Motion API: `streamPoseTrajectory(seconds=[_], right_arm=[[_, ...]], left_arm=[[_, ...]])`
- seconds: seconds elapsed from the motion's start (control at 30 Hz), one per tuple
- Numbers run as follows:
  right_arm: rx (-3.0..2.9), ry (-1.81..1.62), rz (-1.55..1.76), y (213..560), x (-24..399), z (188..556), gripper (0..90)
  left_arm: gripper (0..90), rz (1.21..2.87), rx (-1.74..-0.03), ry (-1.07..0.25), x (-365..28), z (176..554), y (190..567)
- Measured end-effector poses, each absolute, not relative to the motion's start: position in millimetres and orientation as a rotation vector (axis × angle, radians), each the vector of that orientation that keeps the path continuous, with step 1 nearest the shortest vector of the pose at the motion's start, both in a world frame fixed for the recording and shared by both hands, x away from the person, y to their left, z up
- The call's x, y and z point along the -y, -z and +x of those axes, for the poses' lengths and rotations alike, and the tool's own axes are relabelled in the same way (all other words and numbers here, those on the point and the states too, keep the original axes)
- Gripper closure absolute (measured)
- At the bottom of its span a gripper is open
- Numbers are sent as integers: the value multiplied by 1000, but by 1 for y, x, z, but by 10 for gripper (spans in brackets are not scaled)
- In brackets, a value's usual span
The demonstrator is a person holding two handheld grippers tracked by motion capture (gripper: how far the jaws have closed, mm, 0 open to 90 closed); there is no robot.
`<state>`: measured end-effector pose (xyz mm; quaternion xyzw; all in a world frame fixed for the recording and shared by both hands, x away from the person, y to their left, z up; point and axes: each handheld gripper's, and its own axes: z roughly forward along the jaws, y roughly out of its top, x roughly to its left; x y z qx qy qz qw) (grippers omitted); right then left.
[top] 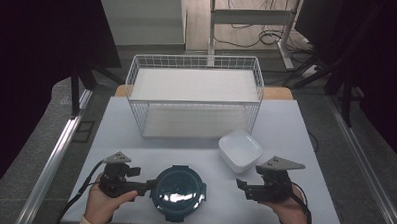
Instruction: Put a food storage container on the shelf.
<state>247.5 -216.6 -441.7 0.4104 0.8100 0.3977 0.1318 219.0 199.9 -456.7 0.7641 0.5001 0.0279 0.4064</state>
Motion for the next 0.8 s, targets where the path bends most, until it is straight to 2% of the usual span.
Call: streamPoseTrajectory(seconds=[0.2,0.27,0.47,0.63,0.8], right_arm=[[-2401,-1183,1190,445,202,243,172],[-2428,-1220,1191,446,197,241,168],[-2501,-1260,1197,452,180,237,156],[-2543,-1272,1220,458,169,235,146],[-2573,-1291,1304,471,155,236,135]], left_arm=[[165,1965,-1307,-64,-197,219,464],[165,1920,-1312,6,-200,220,467],[171,1851,-1362,91,-211,224,482],[180,1867,-1358,90,-207,225,485],[180,1826,-1344,148,-206,226,487]])
